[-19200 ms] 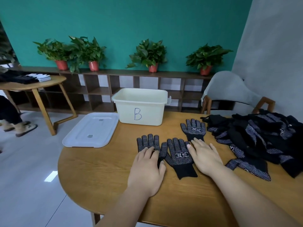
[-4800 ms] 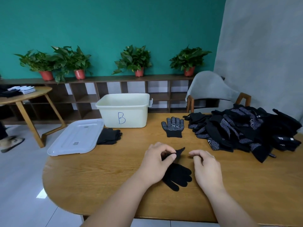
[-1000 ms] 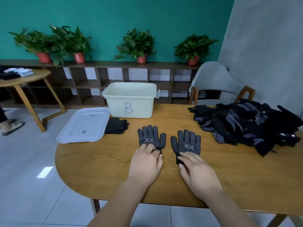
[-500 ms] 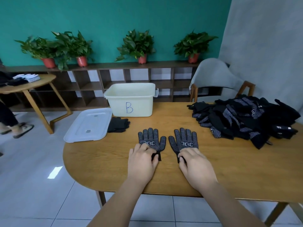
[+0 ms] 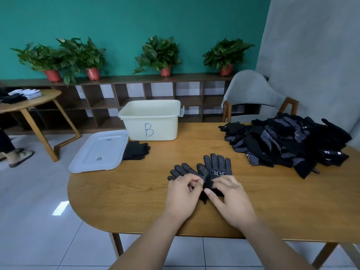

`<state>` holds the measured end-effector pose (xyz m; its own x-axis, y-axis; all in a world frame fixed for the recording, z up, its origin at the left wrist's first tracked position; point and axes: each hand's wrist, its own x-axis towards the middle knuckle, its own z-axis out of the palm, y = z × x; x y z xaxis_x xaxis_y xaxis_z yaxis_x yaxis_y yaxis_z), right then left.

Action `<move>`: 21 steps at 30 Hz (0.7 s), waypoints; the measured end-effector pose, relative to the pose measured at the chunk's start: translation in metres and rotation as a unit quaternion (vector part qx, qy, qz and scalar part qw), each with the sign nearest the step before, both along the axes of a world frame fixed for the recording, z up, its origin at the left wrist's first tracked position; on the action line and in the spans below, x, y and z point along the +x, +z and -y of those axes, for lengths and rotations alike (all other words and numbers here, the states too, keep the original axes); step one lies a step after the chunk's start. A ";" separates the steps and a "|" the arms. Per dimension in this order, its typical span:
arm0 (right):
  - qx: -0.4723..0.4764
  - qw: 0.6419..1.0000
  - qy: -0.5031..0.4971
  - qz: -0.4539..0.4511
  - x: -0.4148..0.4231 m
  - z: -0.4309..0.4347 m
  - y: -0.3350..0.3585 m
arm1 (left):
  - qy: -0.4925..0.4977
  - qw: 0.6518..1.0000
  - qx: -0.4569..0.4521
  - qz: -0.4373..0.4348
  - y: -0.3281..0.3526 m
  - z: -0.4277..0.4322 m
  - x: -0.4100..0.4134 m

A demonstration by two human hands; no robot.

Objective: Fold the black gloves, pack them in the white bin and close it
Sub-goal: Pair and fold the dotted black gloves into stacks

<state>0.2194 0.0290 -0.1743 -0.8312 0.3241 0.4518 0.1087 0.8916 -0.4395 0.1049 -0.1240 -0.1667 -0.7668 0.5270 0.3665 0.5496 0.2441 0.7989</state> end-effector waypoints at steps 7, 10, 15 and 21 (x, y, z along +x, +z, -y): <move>-0.097 0.993 -0.018 -0.056 0.004 0.001 0.010 | 0.060 0.997 -0.006 -0.052 -0.015 0.001 -0.010; -0.164 0.984 -0.035 -0.064 0.007 0.002 0.017 | 0.053 0.996 -0.027 -0.071 -0.016 0.000 -0.009; -0.214 0.973 -0.017 -0.081 0.007 -0.010 0.052 | 0.041 0.994 -0.059 -0.087 -0.014 -0.003 -0.008; -0.212 0.973 0.059 -0.067 -0.001 -0.030 0.131 | 0.033 0.988 -0.104 -0.110 -0.016 -0.004 -0.009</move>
